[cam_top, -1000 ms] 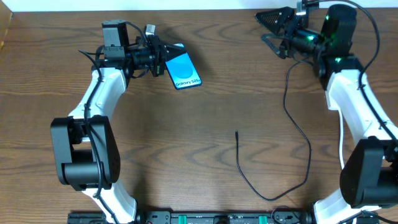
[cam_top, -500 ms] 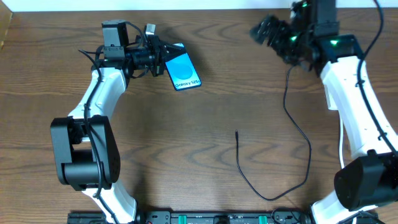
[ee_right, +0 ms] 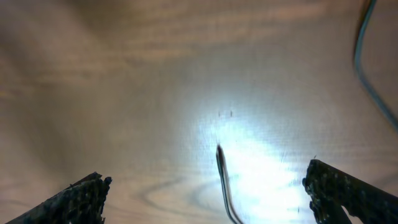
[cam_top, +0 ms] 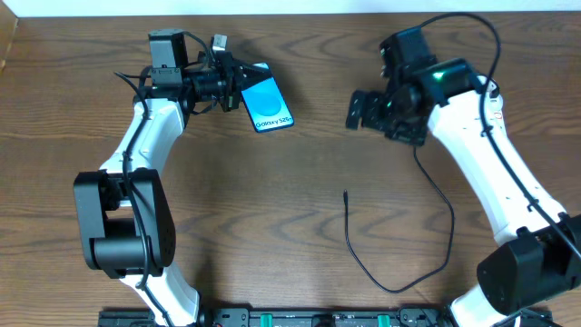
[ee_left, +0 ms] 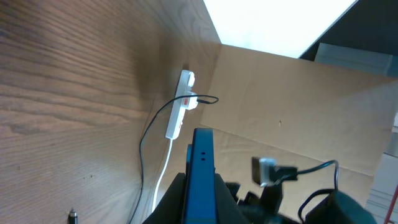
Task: Plug charger to phone and switch on socket
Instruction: 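Lower the right gripper to the black cable and grasp its connector end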
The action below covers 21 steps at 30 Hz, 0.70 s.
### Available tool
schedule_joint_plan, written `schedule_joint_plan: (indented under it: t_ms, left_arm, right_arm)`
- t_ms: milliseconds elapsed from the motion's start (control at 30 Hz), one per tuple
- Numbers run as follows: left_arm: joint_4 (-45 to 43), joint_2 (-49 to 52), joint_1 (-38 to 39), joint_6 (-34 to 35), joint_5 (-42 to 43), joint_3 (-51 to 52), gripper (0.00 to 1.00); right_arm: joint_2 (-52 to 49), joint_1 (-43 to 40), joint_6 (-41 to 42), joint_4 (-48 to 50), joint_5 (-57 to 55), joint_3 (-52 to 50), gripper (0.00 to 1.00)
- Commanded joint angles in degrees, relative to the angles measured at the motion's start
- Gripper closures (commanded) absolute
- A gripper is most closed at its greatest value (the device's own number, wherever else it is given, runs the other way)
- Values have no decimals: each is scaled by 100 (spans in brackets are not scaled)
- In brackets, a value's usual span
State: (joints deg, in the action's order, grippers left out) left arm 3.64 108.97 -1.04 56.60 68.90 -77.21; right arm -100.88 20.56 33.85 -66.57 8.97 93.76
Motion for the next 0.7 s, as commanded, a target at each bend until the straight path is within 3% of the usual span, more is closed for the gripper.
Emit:
schedule_joint_plan:
  t_ms: [0,167,367,567,667]
  left_arm:
    - [-20,-107,-28,-201,203,-81,93]
    - [-20,-107,-28,-219,203,-81,93]
    - [-17,-107,-28,-219,203,-81,93]
    - [-17,-107,-28,-216,203,-81,93]
    - [2,-107,-28,-216,203,-81,93]
  right_arm:
    - [4,249,31,-42,90,-367,1]
    - [2,507,254,295,485,-1073,1]
    - [2,625,496,1513,1386,-2273,1]
    - [2,656,769,1628,1370,-2769,12]
    - [2,782,767,1547,1368,-2859,12]
